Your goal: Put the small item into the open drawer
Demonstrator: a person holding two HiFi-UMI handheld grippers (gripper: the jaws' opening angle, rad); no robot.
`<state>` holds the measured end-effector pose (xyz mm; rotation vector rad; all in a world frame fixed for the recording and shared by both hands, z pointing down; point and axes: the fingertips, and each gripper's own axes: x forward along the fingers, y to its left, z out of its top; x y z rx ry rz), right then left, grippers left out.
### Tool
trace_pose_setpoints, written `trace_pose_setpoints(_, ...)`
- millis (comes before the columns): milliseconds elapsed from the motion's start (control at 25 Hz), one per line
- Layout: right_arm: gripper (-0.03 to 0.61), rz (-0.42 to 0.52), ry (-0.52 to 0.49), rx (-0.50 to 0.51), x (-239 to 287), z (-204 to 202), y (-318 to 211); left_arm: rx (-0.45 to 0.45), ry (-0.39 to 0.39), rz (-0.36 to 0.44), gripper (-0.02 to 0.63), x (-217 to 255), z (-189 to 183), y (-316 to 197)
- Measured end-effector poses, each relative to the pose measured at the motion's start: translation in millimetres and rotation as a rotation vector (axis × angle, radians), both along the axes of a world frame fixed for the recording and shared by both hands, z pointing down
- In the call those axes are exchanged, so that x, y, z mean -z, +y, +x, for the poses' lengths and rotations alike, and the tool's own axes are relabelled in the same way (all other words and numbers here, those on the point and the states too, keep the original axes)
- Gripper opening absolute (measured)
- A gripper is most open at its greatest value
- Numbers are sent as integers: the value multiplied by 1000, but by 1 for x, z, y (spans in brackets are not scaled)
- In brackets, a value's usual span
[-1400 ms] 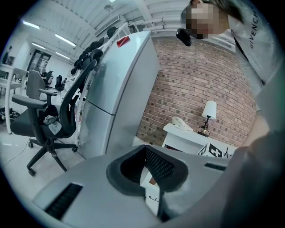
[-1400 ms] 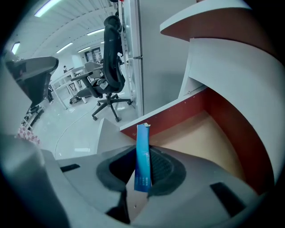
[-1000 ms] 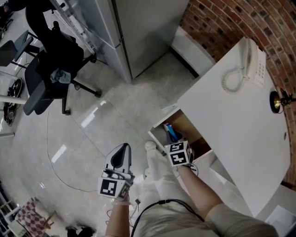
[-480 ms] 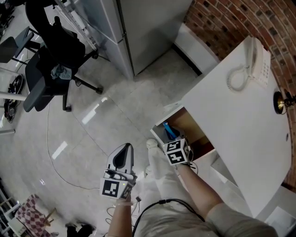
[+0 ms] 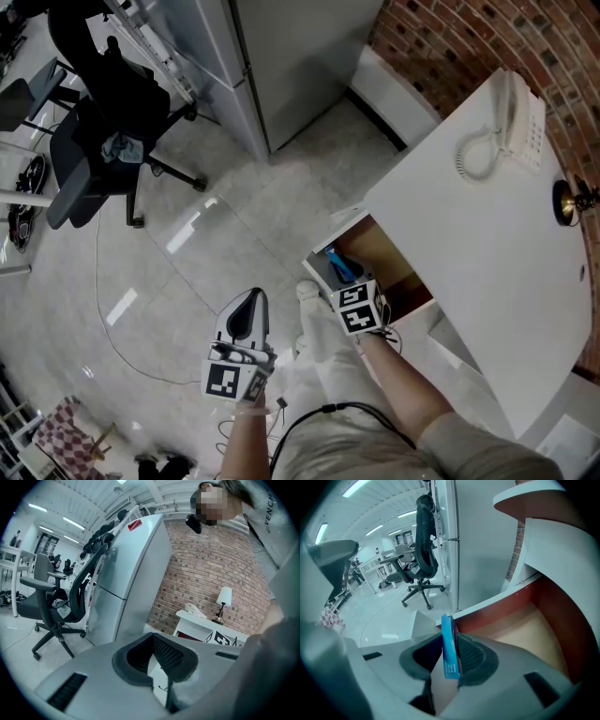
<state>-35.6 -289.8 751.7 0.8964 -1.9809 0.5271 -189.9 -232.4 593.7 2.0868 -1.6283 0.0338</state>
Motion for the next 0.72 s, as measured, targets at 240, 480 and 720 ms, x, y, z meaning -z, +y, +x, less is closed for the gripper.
trace_pose_setpoints(240, 107, 9, -33, -5, 6, -2, 5, -4, -3, 5, 5, -1, 4, 4)
trace_pose_setpoints(480, 109, 3, -75, -11, 12, -1, 12, -8, -2, 16, 5, 6, 8, 3)
trace_pose_setpoints(720, 112, 18, -115, -33, 27, -1, 20, -32, -16, 56, 5, 17, 13, 7)
